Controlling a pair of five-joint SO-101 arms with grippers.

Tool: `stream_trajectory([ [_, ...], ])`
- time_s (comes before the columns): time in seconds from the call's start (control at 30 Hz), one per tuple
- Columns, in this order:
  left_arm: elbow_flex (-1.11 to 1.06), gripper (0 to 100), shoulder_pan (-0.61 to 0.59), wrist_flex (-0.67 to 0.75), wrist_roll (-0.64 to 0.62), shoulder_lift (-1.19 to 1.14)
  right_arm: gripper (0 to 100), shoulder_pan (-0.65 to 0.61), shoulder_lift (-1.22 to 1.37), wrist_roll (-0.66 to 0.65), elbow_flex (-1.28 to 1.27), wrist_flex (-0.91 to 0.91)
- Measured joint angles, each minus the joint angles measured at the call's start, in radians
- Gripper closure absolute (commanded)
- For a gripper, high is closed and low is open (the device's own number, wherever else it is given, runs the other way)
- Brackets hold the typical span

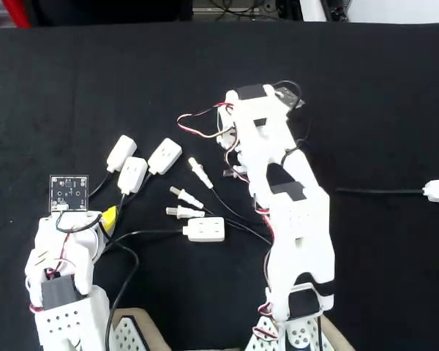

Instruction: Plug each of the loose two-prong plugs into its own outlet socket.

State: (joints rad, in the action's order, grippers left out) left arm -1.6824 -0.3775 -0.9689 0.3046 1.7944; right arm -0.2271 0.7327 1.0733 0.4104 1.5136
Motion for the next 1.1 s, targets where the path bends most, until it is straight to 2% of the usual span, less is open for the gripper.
stream_trajectory([
  [0.23, 0.000, 68, 0.000, 0.000, 0.000, 0.000, 98.7, 0.002, 0.000, -0.074, 0.000, 0.020],
  [0.37, 0.000, 68, 0.000, 0.000, 0.000, 0.000, 98.7, 0.002, 0.000, -0.222, 0.002, 0.092],
  [0.5, 0.000, 68, 0.000, 0.000, 0.000, 0.000, 98.7, 0.031, 0.000, -0.520, 0.038, 0.183],
  [0.7, 0.000, 68, 0.000, 0.000, 0.000, 0.000, 98.6, 0.109, 0.000, -1.174, 0.046, 0.187],
  [0.8, 0.000, 68, 0.000, 0.000, 0.000, 0.000, 98.6, 0.123, 0.000, -1.445, 0.046, 0.187],
  [0.97, 0.000, 68, 0.000, 0.000, 0.000, 0.000, 98.6, 0.127, 0.000, -1.786, 0.028, 0.187],
  [1.1, 0.000, 68, 0.000, 0.000, 0.000, 0.000, 97.2, 0.126, 0.000, -1.921, -0.015, 0.187],
])
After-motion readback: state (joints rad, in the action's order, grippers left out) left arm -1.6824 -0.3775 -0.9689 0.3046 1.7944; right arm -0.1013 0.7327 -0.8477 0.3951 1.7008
